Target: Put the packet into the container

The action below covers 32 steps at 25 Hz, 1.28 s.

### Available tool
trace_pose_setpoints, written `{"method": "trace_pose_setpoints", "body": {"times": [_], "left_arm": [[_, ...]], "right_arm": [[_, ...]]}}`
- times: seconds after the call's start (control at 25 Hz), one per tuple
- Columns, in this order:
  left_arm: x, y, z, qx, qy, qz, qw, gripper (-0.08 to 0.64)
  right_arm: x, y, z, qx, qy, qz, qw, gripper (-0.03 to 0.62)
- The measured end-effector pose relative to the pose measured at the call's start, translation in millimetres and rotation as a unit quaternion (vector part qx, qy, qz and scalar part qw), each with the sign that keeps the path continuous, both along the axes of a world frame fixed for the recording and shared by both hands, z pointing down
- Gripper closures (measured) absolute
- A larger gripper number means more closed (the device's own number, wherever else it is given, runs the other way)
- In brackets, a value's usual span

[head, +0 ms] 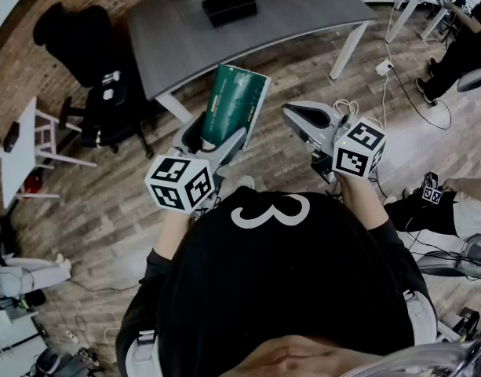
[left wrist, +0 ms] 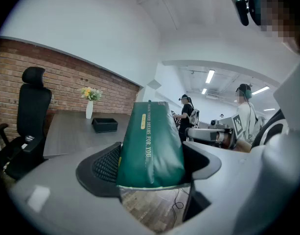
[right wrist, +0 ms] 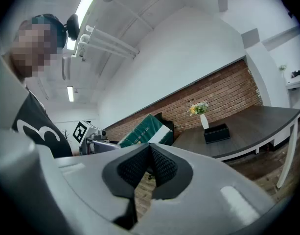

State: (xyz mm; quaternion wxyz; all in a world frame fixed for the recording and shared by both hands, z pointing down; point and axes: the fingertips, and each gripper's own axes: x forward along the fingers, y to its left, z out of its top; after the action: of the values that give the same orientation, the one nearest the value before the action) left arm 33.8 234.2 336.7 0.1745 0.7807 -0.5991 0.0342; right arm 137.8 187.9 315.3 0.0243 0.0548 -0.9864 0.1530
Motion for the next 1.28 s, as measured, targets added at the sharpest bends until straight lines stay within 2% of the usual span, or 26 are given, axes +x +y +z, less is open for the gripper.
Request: {"method": "trace_pose_setpoints", "body": {"times": [0.44, 0.72, 1.0, 1.28], "left_arm": [[3.1, 1.9, -2.0, 0.001, 0.000, 0.002, 1.0000, 0.149], [-3.0, -7.4, 9.2, -0.006, 0.009, 0.005, 0.9999, 0.149], [-22.2, -46.5, 31.2, -0.018, 0.022, 0.013, 0.9995, 0.149], [-61.9, -131.4, 37.9, -0.038, 0.026, 0.029, 0.9985, 0.149]], "right_arm": [[2.8, 0.0, 2.9, 0.003, 0.003, 0.003, 1.000, 0.592], [-3.0, -11.6, 18.3, -0.015, 0.007, 0.006, 1.000, 0.591], [-18.1, -51.1, 38.9, -0.036, 0.007, 0.021, 0.999, 0.591], [-56.1, -135.0, 45.2, -0.059, 0.005, 0.041, 0.997, 0.591]]}}
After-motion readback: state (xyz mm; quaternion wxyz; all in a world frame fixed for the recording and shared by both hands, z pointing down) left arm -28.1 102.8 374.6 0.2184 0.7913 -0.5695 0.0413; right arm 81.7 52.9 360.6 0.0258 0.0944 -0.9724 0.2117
